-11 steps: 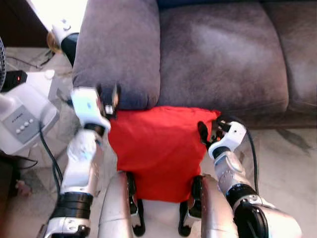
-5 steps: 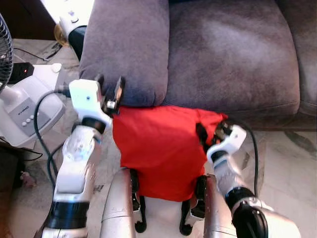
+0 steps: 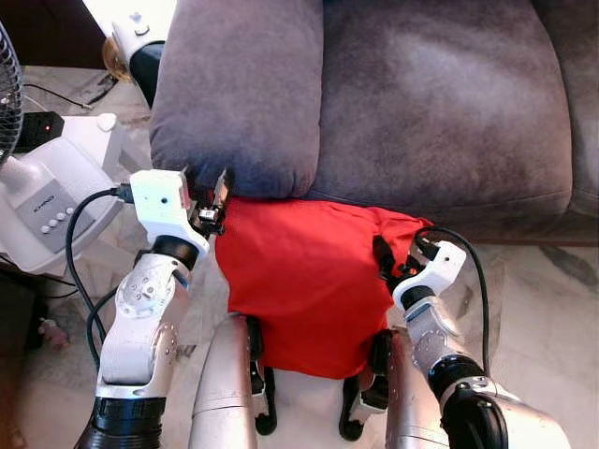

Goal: Move the pillow to the sofa from floor

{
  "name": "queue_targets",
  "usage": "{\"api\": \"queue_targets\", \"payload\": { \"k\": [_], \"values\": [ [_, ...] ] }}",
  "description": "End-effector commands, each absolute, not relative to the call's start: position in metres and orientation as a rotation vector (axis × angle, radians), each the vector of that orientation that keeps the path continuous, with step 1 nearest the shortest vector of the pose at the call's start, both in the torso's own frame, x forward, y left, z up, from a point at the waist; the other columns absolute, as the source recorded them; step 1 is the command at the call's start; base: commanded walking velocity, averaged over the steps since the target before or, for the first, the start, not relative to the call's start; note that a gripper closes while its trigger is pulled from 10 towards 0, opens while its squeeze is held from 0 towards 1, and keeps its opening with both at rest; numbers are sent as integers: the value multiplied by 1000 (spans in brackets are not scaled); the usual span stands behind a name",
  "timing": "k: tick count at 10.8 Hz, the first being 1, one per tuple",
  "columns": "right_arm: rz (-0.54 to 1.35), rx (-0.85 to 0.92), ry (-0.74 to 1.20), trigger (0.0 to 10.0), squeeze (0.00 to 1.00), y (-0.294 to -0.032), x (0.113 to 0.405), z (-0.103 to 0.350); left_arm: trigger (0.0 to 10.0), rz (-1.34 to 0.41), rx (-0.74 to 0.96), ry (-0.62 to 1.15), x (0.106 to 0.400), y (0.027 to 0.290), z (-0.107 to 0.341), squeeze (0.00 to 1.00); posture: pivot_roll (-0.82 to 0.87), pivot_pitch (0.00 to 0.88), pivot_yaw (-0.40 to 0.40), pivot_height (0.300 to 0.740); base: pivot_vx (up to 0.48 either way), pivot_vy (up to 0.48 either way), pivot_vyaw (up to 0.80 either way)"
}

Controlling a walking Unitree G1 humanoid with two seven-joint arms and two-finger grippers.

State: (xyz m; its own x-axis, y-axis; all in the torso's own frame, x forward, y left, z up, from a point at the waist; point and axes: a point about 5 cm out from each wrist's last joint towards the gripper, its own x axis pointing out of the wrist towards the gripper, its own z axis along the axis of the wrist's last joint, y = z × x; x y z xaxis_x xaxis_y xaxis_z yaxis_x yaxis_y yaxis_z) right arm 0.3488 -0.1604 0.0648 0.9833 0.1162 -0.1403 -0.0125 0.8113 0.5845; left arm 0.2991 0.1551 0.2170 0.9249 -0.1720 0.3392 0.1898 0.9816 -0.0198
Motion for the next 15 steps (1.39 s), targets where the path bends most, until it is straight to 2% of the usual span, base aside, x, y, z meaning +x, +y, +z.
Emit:
{"api": "queue_targets", "payload": {
  "k": [1,7,13,14,15],
  "values": [
    [67,637,254,0,0,-154,335,44,10000,-187,-38,-331,294,156,216,0,341,489,76,597,0,0,0],
    [87,642,256,0,0,-146,333,42,10000,-192,-12,-297,296,157,211,0,344,479,83,597,0,0,0],
    [139,495,266,0,0,-137,337,46,10000,-128,-41,-239,304,170,186,0,308,383,51,597,0,0,0],
    [152,443,247,10000,0,-135,340,52,10000,-94,-63,-215,304,176,175,0,295,364,40,597,0,0,0],
    [160,423,230,10000,0,-134,344,57,10000,-81,-63,-210,305,178,170,0,284,347,32,597,0,0,0]
  ]
}}
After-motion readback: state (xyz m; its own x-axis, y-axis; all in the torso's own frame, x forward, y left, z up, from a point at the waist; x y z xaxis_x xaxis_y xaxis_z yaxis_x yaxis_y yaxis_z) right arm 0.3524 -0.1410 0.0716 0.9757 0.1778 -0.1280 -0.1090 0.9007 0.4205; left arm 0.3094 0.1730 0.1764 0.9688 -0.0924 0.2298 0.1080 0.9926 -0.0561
